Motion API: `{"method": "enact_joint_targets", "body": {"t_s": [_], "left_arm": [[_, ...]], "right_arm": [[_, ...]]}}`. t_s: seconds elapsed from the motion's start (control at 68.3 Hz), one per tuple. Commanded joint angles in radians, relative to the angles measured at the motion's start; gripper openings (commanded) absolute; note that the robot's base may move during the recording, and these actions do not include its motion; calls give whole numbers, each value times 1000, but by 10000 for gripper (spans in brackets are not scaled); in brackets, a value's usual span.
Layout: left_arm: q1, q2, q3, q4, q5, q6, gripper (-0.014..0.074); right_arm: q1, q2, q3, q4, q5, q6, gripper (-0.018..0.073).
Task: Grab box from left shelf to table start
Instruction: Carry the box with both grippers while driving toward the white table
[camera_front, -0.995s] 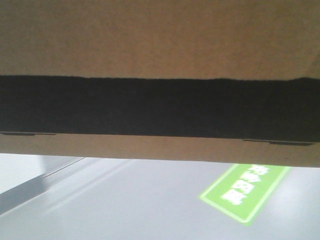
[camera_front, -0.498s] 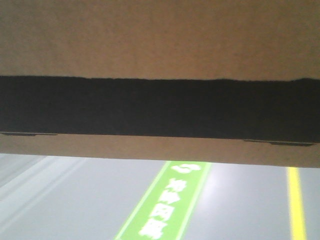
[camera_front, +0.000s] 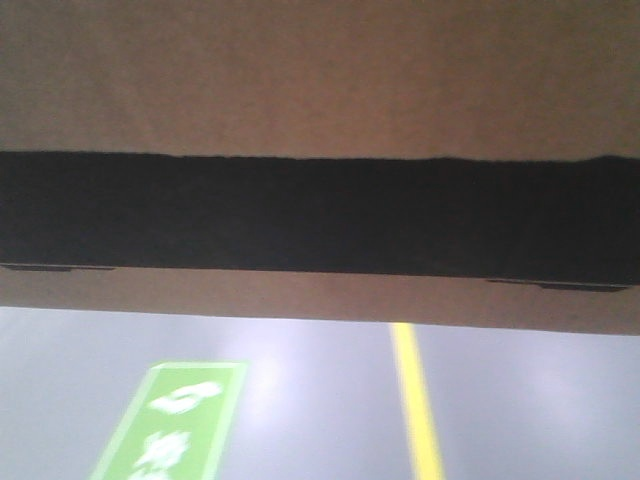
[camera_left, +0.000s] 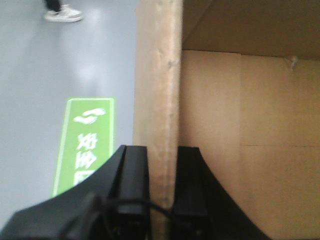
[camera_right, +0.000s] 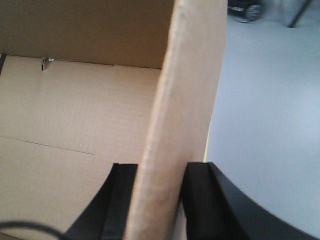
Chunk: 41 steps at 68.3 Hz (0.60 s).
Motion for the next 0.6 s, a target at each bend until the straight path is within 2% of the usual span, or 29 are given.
{"method": "enact_joint_targets", "body": {"t_s": [0.0, 0.585], "left_arm": [[-9, -4, -41, -13, -160, -10, -92], [-9, -4, -41, -13, -160, -10, -92]], "right_arm": [[-2, 11, -36, -2, -143, -14, 58], [-2, 11, -36, -2, -143, -14, 58]]}}
